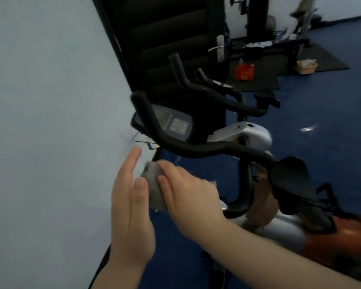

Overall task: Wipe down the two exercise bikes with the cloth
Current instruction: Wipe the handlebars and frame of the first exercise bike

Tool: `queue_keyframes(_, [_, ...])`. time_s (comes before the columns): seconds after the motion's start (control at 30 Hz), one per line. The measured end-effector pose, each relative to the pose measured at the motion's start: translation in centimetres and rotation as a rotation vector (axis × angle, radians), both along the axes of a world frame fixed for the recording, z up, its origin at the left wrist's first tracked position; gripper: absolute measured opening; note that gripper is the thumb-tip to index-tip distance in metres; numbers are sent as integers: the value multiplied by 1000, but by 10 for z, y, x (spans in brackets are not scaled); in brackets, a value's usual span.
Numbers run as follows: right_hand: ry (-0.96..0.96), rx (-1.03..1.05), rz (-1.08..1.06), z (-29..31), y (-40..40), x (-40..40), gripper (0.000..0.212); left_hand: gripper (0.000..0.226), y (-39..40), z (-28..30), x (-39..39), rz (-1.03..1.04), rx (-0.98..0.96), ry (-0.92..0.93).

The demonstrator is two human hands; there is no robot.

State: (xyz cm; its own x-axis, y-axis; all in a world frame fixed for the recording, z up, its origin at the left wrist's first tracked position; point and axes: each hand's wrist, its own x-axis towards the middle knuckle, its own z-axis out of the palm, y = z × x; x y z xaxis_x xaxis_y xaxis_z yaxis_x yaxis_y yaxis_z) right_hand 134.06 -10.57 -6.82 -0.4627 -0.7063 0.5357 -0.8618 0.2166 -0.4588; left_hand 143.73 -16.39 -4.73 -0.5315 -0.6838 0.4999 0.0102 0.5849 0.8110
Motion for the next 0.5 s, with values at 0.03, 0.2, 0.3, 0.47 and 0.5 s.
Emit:
queue_keyframes(0.03, [33, 18, -39, -10, 13, -7, 35, 47, 0, 1, -5, -4, -137, -73])
queue_keyframes(0.2, [-58, 167, 221, -33, 77, -74, 35, 37, -1, -5, -30, 17, -839, -584])
queue_keyframes(0.3, [-52, 54, 172, -42, 73, -88, 35, 39, -1, -12, -38, 159, -984, -754])
queue_keyframes(0.47, [-489, -480, -329, -80, 62, 0, 36, 45, 0, -18, -42, 263, -1075, -677])
queue_keyframes(0.5, [-578, -527, -380, -79, 57, 5, 38, 45, 1, -19, -43, 267, -1075, -663])
